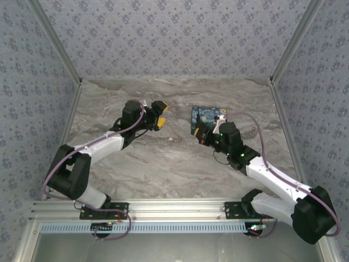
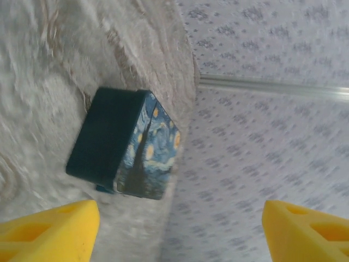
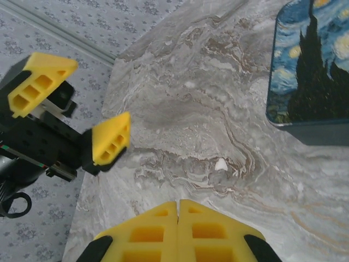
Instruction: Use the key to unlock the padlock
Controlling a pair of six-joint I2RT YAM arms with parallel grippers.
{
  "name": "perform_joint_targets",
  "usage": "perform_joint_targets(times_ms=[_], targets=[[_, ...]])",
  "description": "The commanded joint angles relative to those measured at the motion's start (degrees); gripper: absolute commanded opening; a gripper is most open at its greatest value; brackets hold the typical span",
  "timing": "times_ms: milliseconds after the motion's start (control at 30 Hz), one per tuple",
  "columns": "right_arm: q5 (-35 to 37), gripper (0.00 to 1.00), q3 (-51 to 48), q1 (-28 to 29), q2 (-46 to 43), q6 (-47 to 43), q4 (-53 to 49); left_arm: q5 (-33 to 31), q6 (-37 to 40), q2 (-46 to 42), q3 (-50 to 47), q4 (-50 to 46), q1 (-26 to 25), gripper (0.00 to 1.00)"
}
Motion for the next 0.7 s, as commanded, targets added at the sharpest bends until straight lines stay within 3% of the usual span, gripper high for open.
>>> perform_joint_targets(times_ms=[0,300,667], targets=[[0.35,0.0,2.65,-0.45,2.92,-1.96,4.84,-0.28,-20.51,1.02,-1.98,8.1,-2.18,0.77],[-1.44,0.0,6.71,-0.11,11.43,-2.74,11.04,0.67,-37.47,4.15,-4.83,11.78,-5.74,0.73],[-2.1,0.0,9.96,2.1,19.56,-2.28,15.25,0.57,-43.04,5.17,-4.86,13.85,-7.8,0.67]])
